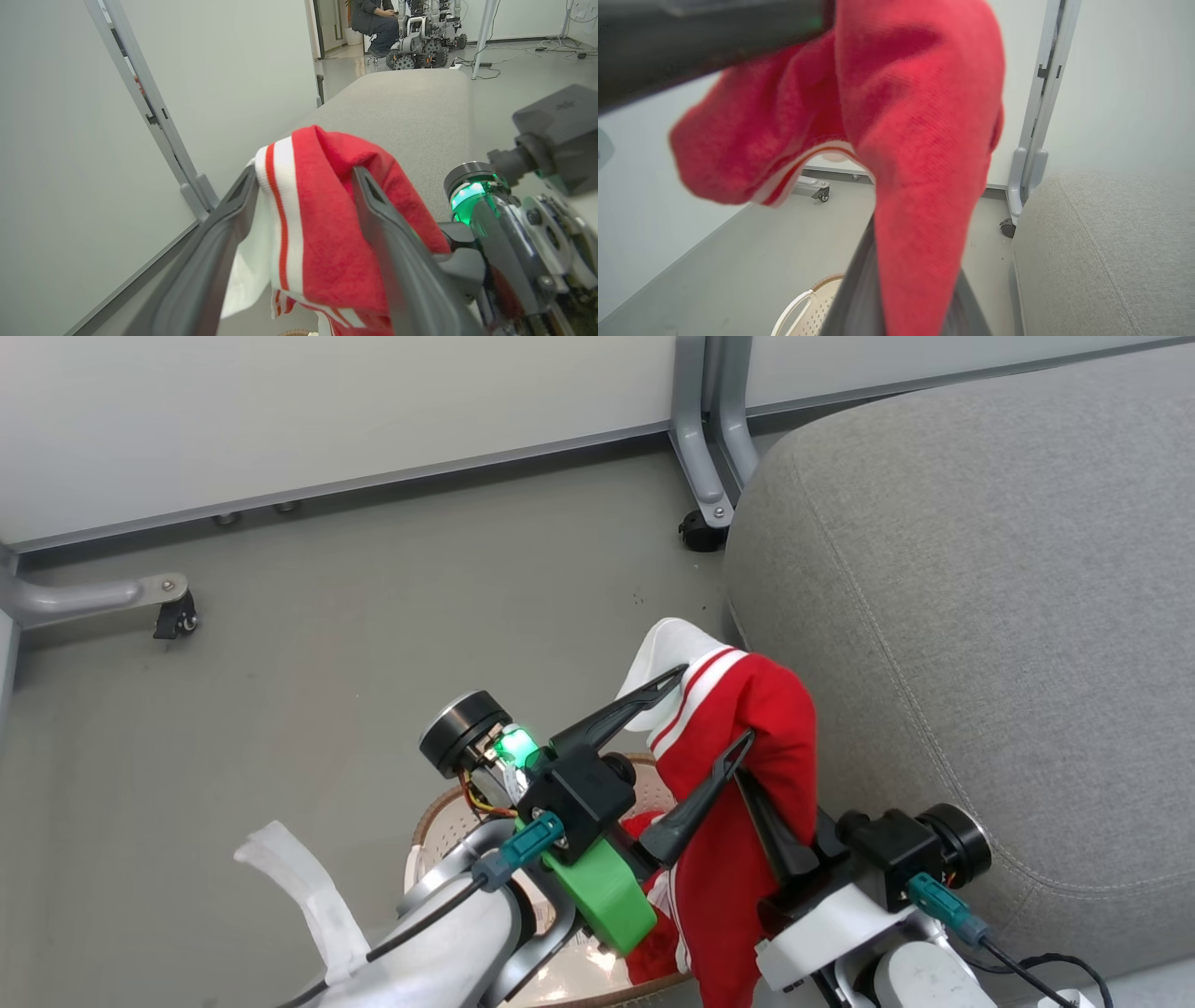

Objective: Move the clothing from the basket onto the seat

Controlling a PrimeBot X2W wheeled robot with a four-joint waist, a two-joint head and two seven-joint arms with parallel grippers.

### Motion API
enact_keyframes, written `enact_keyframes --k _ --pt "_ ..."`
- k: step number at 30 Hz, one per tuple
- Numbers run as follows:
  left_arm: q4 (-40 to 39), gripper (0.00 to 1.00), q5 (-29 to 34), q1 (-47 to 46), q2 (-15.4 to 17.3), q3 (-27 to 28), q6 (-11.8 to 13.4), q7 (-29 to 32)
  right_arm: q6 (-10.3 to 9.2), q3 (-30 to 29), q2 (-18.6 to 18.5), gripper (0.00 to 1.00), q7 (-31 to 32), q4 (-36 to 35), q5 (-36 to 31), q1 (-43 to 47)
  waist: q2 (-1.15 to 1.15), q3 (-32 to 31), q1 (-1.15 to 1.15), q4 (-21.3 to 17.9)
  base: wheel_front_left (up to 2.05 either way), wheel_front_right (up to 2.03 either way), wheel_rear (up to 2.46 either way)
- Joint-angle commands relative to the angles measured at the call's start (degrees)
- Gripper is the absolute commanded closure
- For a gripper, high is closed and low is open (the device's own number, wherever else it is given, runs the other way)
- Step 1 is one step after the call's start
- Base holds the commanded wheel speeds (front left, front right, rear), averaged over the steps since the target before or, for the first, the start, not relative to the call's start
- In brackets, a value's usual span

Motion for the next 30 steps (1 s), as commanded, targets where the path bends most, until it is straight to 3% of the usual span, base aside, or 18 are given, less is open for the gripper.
enact_keyframes --k 1,11,30 --pt "-0.2 0.00 -0.4 0.5 0.5 0.1 0.4 0.2 -0.02 -0.4 0.0 1.00 -0.2 -0.5 -0.4 -0.2 0.00 0.3 0.00 -0.4 0.00 0.00 0.00" --pt "-1.5 0.00 -1.3 0.2 1.7 -0.3 0.1 1.0 -0.02 -4.2 0.3 1.00 -0.2 -3.2 -0.9 -1.3 0.00 3.1 0.00 -6.1 0.00 0.00 0.00" --pt "-4.5 0.00 -1.3 -1.3 5.3 -2.2 0.0 4.4 -0.02 -11.5 0.5 1.00 -0.2 -8.3 3.0 1.1 0.00 8.9 0.00 -26.5 0.00 0.00 0.00"
